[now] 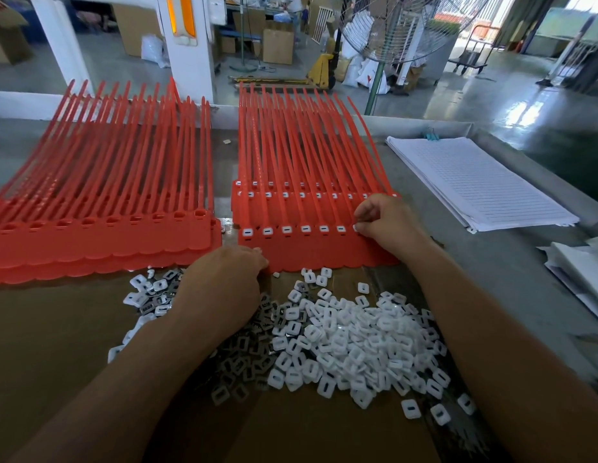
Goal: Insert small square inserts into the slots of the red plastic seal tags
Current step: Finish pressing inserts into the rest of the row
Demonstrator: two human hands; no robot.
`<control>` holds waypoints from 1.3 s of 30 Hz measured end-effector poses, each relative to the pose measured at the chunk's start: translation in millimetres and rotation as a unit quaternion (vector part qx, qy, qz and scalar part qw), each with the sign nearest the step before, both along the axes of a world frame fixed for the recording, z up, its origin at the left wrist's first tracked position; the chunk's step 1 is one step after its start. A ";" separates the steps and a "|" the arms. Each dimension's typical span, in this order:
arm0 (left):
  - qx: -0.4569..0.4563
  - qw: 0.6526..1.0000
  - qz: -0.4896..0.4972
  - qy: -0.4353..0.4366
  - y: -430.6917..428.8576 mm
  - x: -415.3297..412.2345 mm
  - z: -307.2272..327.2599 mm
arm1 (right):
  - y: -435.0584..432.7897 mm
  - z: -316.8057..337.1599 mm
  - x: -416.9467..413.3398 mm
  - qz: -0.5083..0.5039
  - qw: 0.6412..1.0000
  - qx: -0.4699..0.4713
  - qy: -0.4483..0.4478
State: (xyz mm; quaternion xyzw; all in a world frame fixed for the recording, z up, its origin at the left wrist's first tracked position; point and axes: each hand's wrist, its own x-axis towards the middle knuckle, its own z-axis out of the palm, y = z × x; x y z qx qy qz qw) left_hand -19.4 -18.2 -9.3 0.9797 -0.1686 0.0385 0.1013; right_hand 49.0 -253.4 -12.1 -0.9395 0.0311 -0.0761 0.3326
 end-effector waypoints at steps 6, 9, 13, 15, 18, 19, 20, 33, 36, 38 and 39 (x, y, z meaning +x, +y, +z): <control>-0.008 1.000 0.004 -0.009 -0.2 -0.3 -0.8 | 2.3 12.7 11.8 -0.026 0.996 0.001 0.085; -0.005 1.000 0.001 -0.010 -0.3 0.1 -1.4 | 4.8 17.7 15.2 -0.033 0.994 -0.006 0.107; -0.009 1.000 0.006 -0.004 0.1 0.0 -1.4 | 5.7 20.5 15.8 -0.032 0.994 -0.022 0.105; -0.014 1.000 0.008 -0.006 -0.1 -0.2 -1.1 | 3.5 16.9 11.6 -0.029 0.996 -0.011 0.089; -0.022 1.000 0.010 -0.005 0.2 -1.1 -0.6 | -1.5 7.3 2.5 0.002 1.000 -0.004 0.030; -0.022 1.000 0.010 -0.005 0.2 -1.5 -0.5 | -3.7 4.7 -0.6 0.011 1.000 -0.007 0.012; -0.022 1.000 0.010 -0.007 0.2 -1.6 -0.5 | -6.1 2.5 -3.3 0.020 1.000 -0.005 0.002; -0.008 1.000 0.008 -0.002 -0.6 -2.1 2.1 | -16.3 9.7 -35.4 0.123 0.992 0.020 0.004; -0.011 1.000 0.008 0.004 -0.2 -2.9 2.6 | -15.7 20.8 -49.3 0.199 0.977 0.008 0.074; -0.011 1.000 0.006 0.004 -0.3 -3.2 2.8 | -13.5 26.8 -56.8 0.248 0.960 -0.021 0.124; -0.011 1.000 0.006 0.005 -0.3 -3.6 2.7 | -11.7 28.6 -59.5 0.263 0.954 -0.029 0.141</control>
